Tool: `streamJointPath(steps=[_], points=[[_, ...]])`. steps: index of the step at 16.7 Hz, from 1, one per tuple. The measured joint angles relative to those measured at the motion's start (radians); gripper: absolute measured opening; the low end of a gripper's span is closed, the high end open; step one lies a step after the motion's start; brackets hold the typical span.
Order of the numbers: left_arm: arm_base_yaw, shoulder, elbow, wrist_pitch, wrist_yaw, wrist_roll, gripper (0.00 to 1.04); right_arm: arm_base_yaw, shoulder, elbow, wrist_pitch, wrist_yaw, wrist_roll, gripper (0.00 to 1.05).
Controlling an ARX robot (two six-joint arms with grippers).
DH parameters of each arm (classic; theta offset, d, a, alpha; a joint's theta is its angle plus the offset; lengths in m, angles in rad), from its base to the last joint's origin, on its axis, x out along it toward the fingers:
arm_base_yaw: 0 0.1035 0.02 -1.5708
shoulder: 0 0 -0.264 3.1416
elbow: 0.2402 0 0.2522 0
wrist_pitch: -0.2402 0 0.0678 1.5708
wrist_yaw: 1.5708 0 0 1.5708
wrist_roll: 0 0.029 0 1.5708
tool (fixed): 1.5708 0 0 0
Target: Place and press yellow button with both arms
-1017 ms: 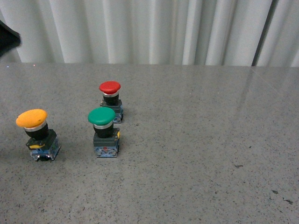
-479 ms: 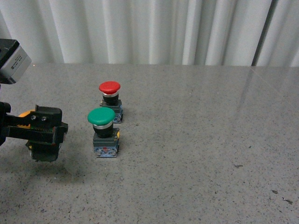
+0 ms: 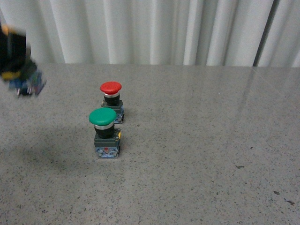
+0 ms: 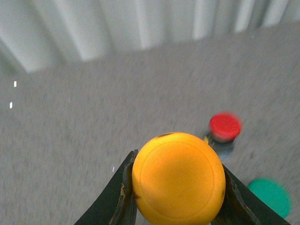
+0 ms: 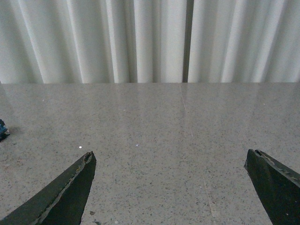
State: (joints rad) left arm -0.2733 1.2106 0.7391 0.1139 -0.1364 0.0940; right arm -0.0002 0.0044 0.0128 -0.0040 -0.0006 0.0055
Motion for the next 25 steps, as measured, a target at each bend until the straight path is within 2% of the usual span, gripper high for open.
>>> streamJointPath(steps=[1,4,6,10,14,25], points=[[-0.050,0.007,0.109,-0.017,0.006,-0.005,0.33,0.000,0.000,0.000,0.000,0.000,0.000,0.98],[-0.115,0.084,0.235,-0.021,0.005,-0.018,0.33,0.000,0.000,0.000,0.000,0.000,0.000,0.98],[-0.203,0.252,0.365,-0.046,0.009,-0.064,0.33,0.000,0.000,0.000,0.000,0.000,0.000,0.98],[-0.327,0.480,0.438,-0.008,-0.016,-0.111,0.33,0.000,0.000,0.000,0.000,0.000,0.000,0.98],[-0.352,0.585,0.438,0.019,-0.050,-0.158,0.33,0.000,0.000,0.000,0.000,0.000,0.000,0.98],[-0.402,0.742,0.494,-0.021,-0.041,-0.278,0.33,0.000,0.000,0.000,0.000,0.000,0.000,0.98]])
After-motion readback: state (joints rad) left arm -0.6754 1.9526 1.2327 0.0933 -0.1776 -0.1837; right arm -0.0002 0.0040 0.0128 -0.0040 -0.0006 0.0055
